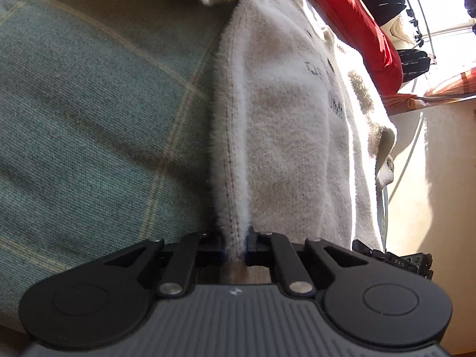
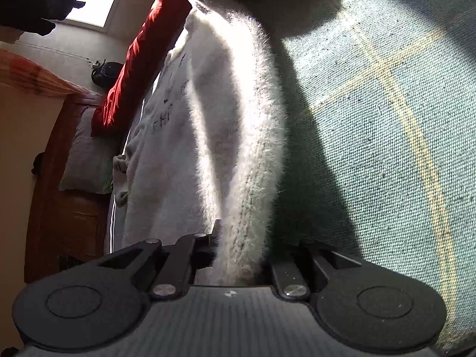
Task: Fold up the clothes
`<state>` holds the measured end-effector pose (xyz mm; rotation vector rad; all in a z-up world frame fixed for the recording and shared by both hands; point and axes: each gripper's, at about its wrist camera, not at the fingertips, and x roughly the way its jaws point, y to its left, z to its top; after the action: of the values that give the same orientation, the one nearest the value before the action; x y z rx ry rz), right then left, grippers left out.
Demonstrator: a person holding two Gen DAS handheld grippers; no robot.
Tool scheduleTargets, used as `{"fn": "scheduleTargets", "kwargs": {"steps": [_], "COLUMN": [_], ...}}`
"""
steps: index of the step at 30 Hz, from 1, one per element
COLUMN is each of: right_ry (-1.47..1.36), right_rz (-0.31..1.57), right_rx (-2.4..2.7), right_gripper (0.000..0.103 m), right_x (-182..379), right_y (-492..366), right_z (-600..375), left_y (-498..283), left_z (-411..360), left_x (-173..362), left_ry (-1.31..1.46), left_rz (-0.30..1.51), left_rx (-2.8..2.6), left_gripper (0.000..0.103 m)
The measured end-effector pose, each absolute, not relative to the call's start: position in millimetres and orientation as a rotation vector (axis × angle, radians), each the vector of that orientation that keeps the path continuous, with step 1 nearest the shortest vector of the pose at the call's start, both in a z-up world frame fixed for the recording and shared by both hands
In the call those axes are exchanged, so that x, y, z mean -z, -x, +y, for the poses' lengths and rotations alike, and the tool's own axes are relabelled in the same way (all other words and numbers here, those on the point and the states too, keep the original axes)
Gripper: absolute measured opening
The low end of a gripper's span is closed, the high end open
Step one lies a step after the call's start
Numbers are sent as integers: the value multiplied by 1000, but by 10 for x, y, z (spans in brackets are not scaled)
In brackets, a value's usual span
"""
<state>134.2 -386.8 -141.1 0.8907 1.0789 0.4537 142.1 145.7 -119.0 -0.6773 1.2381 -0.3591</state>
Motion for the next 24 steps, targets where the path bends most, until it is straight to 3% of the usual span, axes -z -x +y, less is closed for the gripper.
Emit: {"fn": "scheduleTargets", "kwargs": {"steps": [10,14,20,24], "right_ry": [-581,-496,-500,-475], "right_rz": [973,997,1141,1272], "right_rx": [-505,-537,-452,-334], "right_gripper": [8,8,9,19], "right_x": [220,-52,391,771], "right_y": [-1441,-1290,-1058,-980], "right_z": [-3745,-3701,-3799,-3882], "left_y": [-1437,-1312,-1228,-1222], "left_z": [1511,1514,1502,1505], "left_x": [102,-108,329,648], "left_ry": [436,388,359,280], "left_rz": [1059,1051,1175,1285], "left_rx": [390,413,353,274], "left_gripper": [6,6,8,8]}}
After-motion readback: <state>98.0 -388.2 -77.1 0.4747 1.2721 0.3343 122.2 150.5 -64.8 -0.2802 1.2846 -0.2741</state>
